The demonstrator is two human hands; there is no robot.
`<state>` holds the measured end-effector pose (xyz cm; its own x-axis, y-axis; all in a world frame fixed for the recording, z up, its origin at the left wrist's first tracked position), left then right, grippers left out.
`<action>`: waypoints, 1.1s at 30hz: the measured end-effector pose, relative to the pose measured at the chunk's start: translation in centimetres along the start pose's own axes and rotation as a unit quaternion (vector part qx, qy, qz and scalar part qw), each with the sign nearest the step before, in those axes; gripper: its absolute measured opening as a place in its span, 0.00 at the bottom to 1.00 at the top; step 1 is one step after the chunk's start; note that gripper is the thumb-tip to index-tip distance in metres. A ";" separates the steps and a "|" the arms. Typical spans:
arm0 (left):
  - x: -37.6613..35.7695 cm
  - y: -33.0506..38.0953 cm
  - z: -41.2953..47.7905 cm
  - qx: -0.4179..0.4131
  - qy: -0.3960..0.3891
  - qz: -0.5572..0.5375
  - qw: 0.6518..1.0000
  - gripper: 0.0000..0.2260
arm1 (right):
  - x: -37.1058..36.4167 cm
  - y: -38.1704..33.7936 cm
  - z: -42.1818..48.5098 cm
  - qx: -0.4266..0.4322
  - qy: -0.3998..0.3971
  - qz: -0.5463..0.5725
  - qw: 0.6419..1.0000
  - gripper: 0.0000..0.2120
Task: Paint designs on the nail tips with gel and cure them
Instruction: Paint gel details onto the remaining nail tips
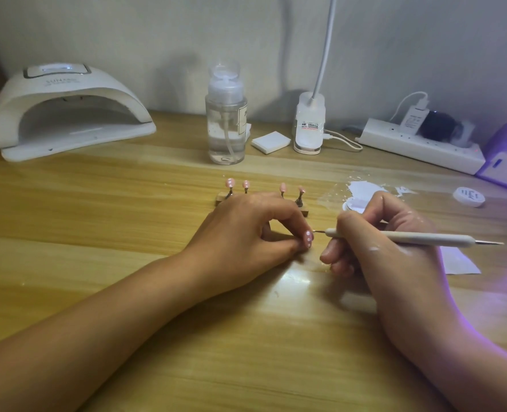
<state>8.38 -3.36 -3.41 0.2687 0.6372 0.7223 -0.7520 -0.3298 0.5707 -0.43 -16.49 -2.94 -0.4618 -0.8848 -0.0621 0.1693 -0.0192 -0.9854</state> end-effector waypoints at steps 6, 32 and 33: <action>0.0 0.0 0.0 -0.004 -0.002 -0.003 1.000 0.06 | 0.0 0.3 0.0 -0.007 0.000 -0.050 0.999 0.07; 0.1 0.1 0.1 0.001 0.000 0.004 1.000 0.08 | -0.1 0.7 0.3 0.010 -0.013 -0.043 0.999 0.07; 0.1 0.1 0.1 0.001 0.000 0.005 1.000 0.08 | 0.0 0.7 0.3 0.011 -0.012 -0.040 0.999 0.07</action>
<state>8.33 -3.40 -3.27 0.2622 0.6337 0.7278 -0.7527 -0.3377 0.5651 -0.05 -16.62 -3.62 -0.4537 -0.8909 0.0215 0.1513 -0.1007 -0.9833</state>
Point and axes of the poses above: each hand's wrist, its own z-axis towards the middle knuckle, its own x-axis out of the back of the hand, y = z × x, the point moved 5 cm from there along z, towards the middle knuckle, and after that the axes turned 4 degrees about z, right-handed, at the moved point
